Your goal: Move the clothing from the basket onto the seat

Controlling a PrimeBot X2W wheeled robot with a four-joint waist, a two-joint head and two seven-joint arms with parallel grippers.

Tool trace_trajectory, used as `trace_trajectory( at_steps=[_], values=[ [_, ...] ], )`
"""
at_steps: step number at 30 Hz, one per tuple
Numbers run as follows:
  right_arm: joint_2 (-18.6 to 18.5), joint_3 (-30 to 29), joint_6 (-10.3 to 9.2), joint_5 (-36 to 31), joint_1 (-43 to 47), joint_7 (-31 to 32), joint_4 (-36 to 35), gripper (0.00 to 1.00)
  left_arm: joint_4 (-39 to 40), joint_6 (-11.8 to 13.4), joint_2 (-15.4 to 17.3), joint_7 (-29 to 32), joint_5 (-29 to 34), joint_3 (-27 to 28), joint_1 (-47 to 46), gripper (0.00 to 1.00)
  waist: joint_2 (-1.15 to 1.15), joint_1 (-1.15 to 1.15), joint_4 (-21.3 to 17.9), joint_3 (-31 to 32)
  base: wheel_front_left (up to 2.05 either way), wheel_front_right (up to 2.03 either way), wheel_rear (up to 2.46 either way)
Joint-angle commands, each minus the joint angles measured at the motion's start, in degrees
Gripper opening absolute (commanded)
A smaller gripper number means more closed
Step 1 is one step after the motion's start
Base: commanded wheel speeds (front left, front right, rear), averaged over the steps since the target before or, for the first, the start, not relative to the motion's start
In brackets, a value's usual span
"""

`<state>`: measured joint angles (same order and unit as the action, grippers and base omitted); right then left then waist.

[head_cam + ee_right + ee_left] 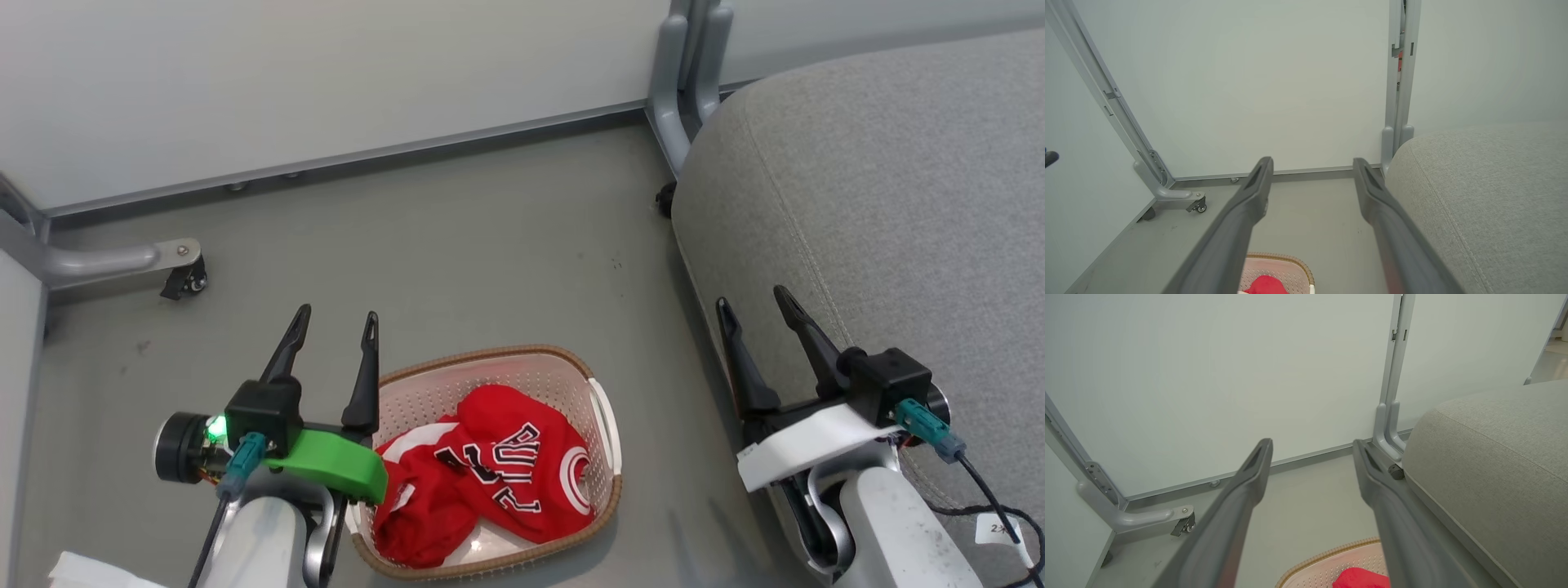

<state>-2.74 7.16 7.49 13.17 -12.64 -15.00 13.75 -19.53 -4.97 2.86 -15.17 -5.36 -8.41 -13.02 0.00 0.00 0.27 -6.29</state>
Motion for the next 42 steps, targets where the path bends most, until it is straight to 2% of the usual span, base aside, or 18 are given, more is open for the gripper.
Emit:
trace_trajectory(
  at_steps=[1,9,22,32,42],
  values=[
    [-0.26,0.38,0.0,0.43,-1.43,-0.28,-0.6,1.0,-0.72,-0.43,0.47,0.03,0.82,-0.36,-2.01,1.0,0.0,0.0,-2.78,-3.39,0.0,0.0,0.0],
    [-0.24,1.61,0.0,1.0,-6.9,-0.28,-3.84,1.0,-5.43,-1.91,1.38,0.02,2.32,-4.28,-9.33,1.0,0.0,0.0,-7.35,-11.53,0.0,0.0,0.0],
    [-0.21,3.02,0.0,2.46,-13.44,-0.27,-7.94,1.0,-16.32,-2.52,4.43,0.02,3.38,-13.31,-19.59,1.0,0.0,0.0,-13.08,-23.02,0.0,0.0,0.0],
    [-0.2,3.59,0.0,3.67,-15.84,-0.27,-9.78,1.0,-26.13,-2.54,5.75,0.03,1.8,-20.66,-26.71,1.0,0.0,0.0,-14.9,-30.26,0.0,0.0,0.0],
    [-0.2,4.68,0.0,4.82,-18.21,-0.27,-11.32,1.0,-36.65,-2.5,7.22,0.02,1.55,-25.01,-32.46,1.0,0.0,0.0,-15.54,-36.93,0.0,0.0,0.0]
  ],
)
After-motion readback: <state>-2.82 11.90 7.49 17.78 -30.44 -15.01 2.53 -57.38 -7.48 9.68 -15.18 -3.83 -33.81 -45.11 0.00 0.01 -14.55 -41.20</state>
